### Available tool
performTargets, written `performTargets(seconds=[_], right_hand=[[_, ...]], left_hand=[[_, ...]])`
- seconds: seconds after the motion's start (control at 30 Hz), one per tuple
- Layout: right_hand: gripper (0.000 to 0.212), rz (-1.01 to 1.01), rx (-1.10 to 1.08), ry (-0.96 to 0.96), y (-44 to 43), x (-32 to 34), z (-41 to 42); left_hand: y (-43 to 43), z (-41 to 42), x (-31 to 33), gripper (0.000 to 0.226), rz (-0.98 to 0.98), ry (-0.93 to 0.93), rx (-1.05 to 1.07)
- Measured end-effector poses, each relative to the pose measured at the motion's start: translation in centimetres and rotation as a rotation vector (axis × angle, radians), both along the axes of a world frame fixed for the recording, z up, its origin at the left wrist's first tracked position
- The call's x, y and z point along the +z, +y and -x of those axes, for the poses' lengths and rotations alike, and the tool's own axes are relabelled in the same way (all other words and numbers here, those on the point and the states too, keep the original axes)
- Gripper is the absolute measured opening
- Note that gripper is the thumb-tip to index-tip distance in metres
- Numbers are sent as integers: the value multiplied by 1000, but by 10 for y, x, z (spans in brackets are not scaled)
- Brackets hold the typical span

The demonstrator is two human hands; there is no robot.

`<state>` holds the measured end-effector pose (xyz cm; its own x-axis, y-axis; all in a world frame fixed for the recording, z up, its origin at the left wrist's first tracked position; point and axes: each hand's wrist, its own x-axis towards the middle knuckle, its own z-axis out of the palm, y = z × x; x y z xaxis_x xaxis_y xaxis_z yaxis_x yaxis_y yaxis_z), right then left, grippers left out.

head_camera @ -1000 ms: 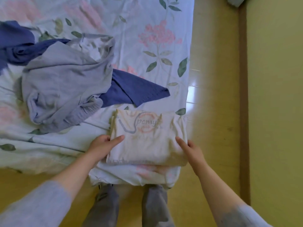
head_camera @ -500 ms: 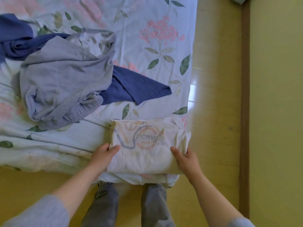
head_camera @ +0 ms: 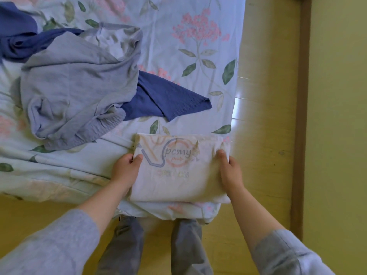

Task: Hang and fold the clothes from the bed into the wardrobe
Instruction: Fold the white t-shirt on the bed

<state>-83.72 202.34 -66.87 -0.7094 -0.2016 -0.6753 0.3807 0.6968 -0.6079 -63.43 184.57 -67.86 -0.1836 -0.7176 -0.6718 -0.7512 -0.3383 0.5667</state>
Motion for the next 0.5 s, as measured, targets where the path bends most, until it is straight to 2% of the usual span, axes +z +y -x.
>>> performTargets(seconds=[0.07,0.27,0.37,0.47,0.5], right_hand=[[43,12,-17,55,-6,-2,6],[36,23,-87,251,-13,-6,11],[38,-65,-8,334,-16,-8,14],[37,-167,99,447,-22,-8,19],[37,-152,113,454,-22,-8,20]], left_hand=[[-1,1,-1,37,12,-15,-14],[1,1,-9,39,86,-52,-29],[3,2,-12,38,118,-45,6],[4,6,-6,19,284,-76,-58],[4,8,-4,22,388,-87,-109]])
